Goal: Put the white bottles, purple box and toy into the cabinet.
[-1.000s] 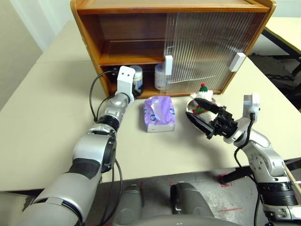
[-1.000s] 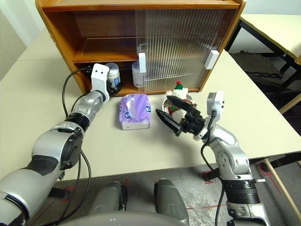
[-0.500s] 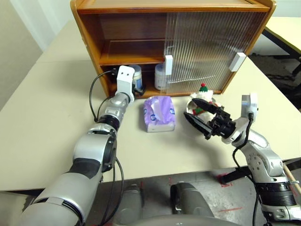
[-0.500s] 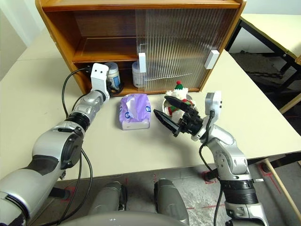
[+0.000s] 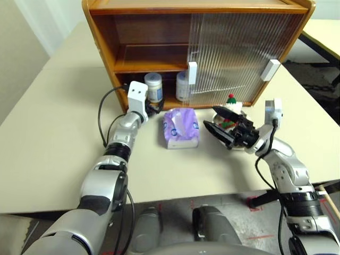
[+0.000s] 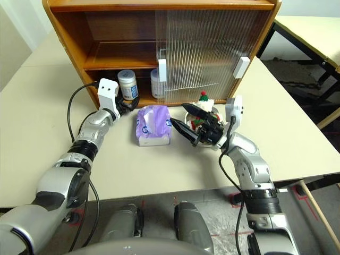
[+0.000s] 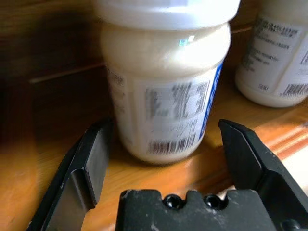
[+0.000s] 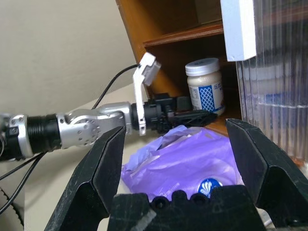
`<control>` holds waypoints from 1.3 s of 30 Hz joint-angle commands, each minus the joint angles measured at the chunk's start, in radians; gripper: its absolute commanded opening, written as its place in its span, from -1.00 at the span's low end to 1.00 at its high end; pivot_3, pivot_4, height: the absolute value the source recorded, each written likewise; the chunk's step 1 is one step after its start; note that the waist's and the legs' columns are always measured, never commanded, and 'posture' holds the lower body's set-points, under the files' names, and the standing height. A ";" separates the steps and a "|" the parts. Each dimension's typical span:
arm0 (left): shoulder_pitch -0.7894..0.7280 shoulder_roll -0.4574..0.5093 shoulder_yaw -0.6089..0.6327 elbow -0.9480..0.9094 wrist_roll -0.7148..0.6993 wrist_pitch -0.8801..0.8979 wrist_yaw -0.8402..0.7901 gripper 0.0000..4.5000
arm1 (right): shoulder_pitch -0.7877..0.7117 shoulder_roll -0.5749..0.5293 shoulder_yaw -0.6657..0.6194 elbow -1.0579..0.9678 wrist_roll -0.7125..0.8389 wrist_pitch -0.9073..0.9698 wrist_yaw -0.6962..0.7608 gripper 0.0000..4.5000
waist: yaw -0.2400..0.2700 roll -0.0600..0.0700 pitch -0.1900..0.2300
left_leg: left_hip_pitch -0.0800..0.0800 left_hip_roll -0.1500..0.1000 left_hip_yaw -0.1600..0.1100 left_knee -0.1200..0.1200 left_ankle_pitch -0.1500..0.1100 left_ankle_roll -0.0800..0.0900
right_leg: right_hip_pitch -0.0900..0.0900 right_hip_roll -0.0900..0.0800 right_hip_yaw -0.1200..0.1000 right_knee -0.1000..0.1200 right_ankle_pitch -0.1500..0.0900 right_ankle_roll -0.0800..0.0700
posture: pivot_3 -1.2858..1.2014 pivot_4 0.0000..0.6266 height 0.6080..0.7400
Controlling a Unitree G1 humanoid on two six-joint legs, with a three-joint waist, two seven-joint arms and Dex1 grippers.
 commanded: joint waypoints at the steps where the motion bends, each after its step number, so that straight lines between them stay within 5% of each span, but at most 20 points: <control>1: 0.099 0.014 -0.014 -0.206 -0.025 0.097 -0.026 0.99 | -0.015 0.007 0.009 0.025 -0.013 -0.024 0.017 1.00 | 0.007 0.000 0.000 | 0.000 0.000 0.000 0.000 0.000 0.000 | 0.000 0.000 0.000 0.000 0.000 0.000 | 0.15 -0.88 1.00; 7: 0.295 0.041 -0.032 -0.548 -0.096 0.331 -0.109 0.99 | -0.023 0.015 0.010 0.053 -0.022 -0.044 0.029 1.00 | 0.015 0.000 -0.002 | 0.000 0.000 0.000 0.000 0.000 0.000 | 0.000 -0.001 0.000 0.002 0.001 -0.002 | 0.15 -0.93 1.00; 13: 0.375 0.018 0.038 -0.779 -0.350 0.709 -0.177 0.99 | -0.020 0.025 0.009 0.058 -0.022 -0.062 0.034 1.00 | 0.014 0.001 -0.004 | 0.000 0.000 0.000 0.001 0.000 0.000 | 0.000 -0.001 0.000 0.002 0.001 -0.001 | 0.14 -0.96 1.00; 19: 0.329 0.011 0.073 -0.832 -0.523 1.016 -0.171 0.99 | -0.001 0.025 0.008 0.039 -0.010 -0.073 0.065 1.00 | 0.007 0.000 -0.006 | 0.001 0.000 0.000 0.002 0.001 0.001 | 0.000 0.000 0.000 0.005 0.000 0.001 | 0.12 -0.98 1.00; 27: 0.307 0.036 -0.065 -0.773 -0.488 1.098 -0.216 0.99 | 0.022 0.024 0.010 0.024 -0.024 -0.087 0.056 1.00 | 0.004 0.005 -0.018 | 0.001 -0.001 0.000 0.003 0.002 0.004 | 0.000 0.001 0.001 0.004 -0.001 0.000 | 0.09 -1.00 1.00; 30: 0.308 0.034 -0.088 -0.747 -0.475 1.057 -0.235 0.72 | 0.026 0.020 0.006 0.017 -0.025 -0.091 0.052 1.00 | 0.004 0.007 -0.023 | 0.001 -0.001 0.000 0.003 0.002 0.004 | 0.000 0.000 0.002 0.004 -0.001 0.000 | 0.08 -1.00 1.00; 39: 0.300 0.048 0.020 -0.794 -0.564 1.049 -0.252 -0.84 | 0.016 0.010 0.002 0.029 -0.024 -0.096 0.056 1.00 | -0.016 0.007 -0.024 | 0.002 -0.001 0.000 0.003 0.002 0.004 | 0.000 0.001 0.002 0.005 -0.001 0.001 | 0.09 -1.00 1.00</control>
